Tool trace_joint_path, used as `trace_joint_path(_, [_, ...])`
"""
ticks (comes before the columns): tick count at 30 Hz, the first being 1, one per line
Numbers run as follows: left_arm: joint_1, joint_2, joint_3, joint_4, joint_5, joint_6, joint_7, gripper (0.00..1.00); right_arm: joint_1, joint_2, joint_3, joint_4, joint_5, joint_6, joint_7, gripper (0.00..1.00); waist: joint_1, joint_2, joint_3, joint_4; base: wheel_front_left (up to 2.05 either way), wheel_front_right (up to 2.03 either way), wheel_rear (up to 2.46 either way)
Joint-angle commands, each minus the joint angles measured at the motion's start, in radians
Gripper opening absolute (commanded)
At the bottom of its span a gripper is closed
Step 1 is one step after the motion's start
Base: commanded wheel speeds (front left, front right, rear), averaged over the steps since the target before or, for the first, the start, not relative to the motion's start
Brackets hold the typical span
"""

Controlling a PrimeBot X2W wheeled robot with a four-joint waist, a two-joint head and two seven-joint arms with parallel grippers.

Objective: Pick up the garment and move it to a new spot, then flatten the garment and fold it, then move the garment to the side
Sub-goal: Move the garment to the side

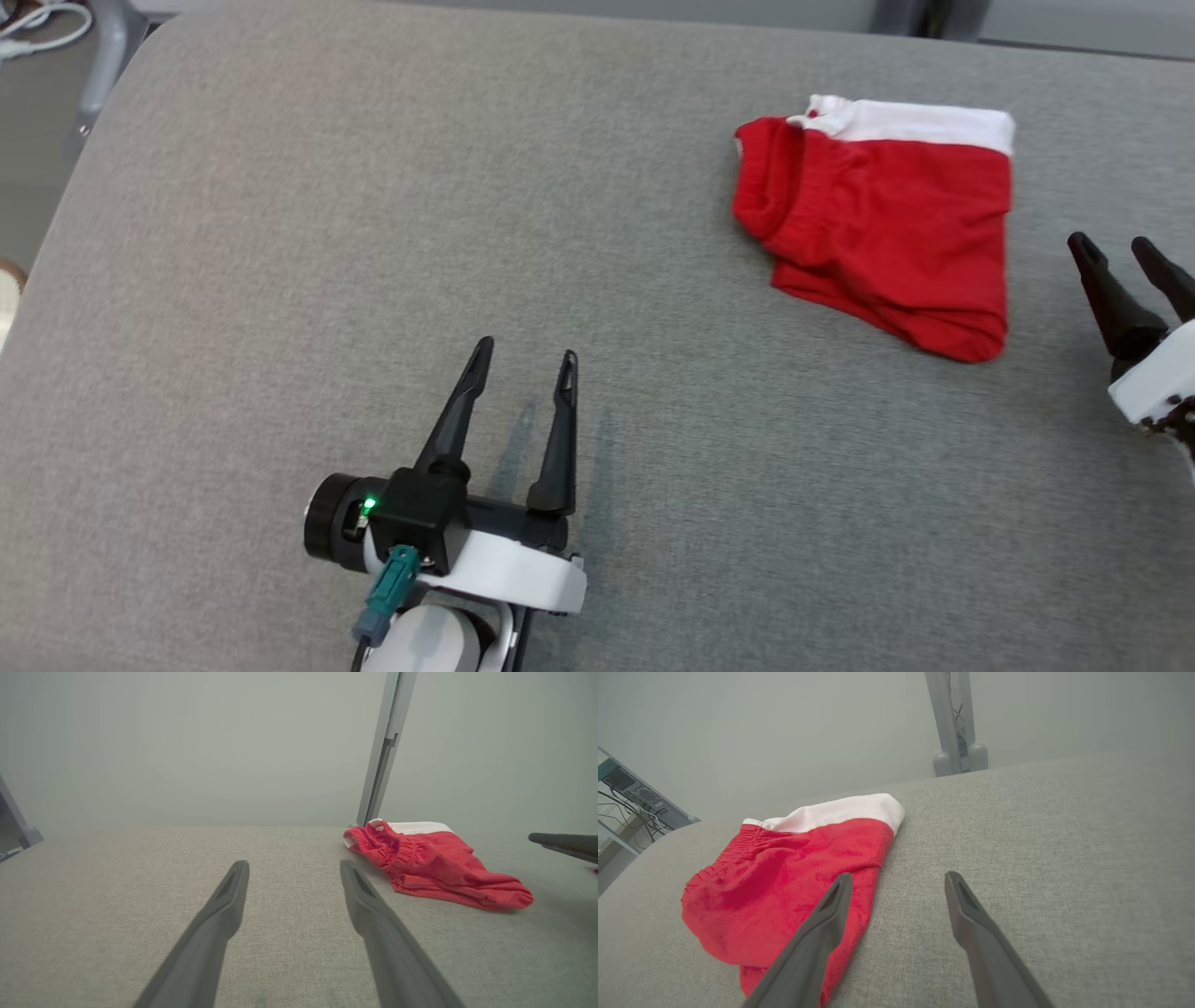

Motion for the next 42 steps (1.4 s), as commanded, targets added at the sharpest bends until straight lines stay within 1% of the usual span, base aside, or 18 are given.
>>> trace_joint_path(1, [-0.022,0.003,-0.010,-0.006,-0.007,0.010,-0.004,1.00,-0.022,-0.018,0.009,0.004,0.028,0.000,0.027,1.00,0.0000,0.0000,0.038,0.040,0.00,0.00,0.00])
trace_joint_path(6, [-0.051,0.003,-0.054,-0.021,-0.029,0.034,-0.004,1.00,-0.076,-0.072,0.044,0.040,0.133,0.000,0.136,1.00,0.0000,0.0000,0.070,0.086,0.00,0.00,0.00])
trace_joint_path(10, [-0.063,0.004,-0.080,-0.026,-0.041,0.049,-0.004,1.00,-0.102,-0.093,0.079,0.071,0.193,0.000,0.215,1.00,0.0000,0.0000,0.084,0.119,0.00,0.00,0.00])
trace_joint_path(17, [-0.052,0.004,-0.104,-0.036,-0.052,0.066,-0.004,1.00,-0.124,-0.088,0.125,0.077,0.284,0.000,0.266,1.00,0.0000,0.0000,0.098,0.161,0.00,0.00,0.00])
trace_joint_path(23, [-0.045,0.003,-0.116,-0.028,-0.037,0.069,-0.004,1.00,-0.123,-0.072,0.162,0.062,0.342,0.000,0.297,1.00,0.0000,0.0000,0.097,0.174,0.00,0.00,0.00])
trace_joint_path(27, [-0.050,0.003,-0.122,-0.028,-0.040,0.073,-0.004,1.00,-0.131,-0.077,0.182,0.065,0.364,0.000,0.294,1.00,0.0000,0.0000,0.094,0.179,0.00,0.00,0.00])
trace_joint_path(28, [-0.051,0.003,-0.122,-0.030,-0.041,0.073,-0.004,1.00,-0.135,-0.082,0.190,0.068,0.360,0.000,0.292,0.56,0.0000,0.0000,0.093,0.179,0.00,0.00,0.00])
trace_joint_path(29, [-0.051,0.003,-0.122,-0.030,-0.042,0.072,-0.004,1.00,-0.137,-0.087,0.196,0.075,0.352,0.000,0.287,0.07,0.0000,0.0000,0.092,0.178,0.00,0.00,0.00])
trace_joint_path(30, [-0.052,0.003,-0.122,-0.030,-0.042,0.073,-0.004,1.00,-0.142,-0.094,0.204,0.078,0.344,0.000,0.282,0.00,0.0000,0.0000,0.091,0.178,0.00,0.00,0.00])
trace_joint_path(35, [-0.048,0.003,-0.115,-0.026,-0.040,0.070,-0.004,1.00,-0.158,-0.135,0.253,0.051,0.311,0.000,0.228,0.00,0.0000,0.0000,0.071,0.160,0.00,0.00,0.00])
trace_joint_path(40, [-0.062,0.004,-0.098,-0.031,-0.050,0.056,-0.004,1.00,-0.177,-0.216,0.357,-0.008,0.246,0.000,0.193,0.00,0.0000,0.0000,0.048,0.120,0.00,0.00,0.00])
trace_joint_path(42, [-0.065,0.004,-0.095,-0.028,-0.052,0.047,-0.004,1.00,-0.183,-0.276,0.439,-0.055,0.185,0.000,0.185,0.00,0.0000,0.0000,0.032,0.100,0.00,0.00,0.00])
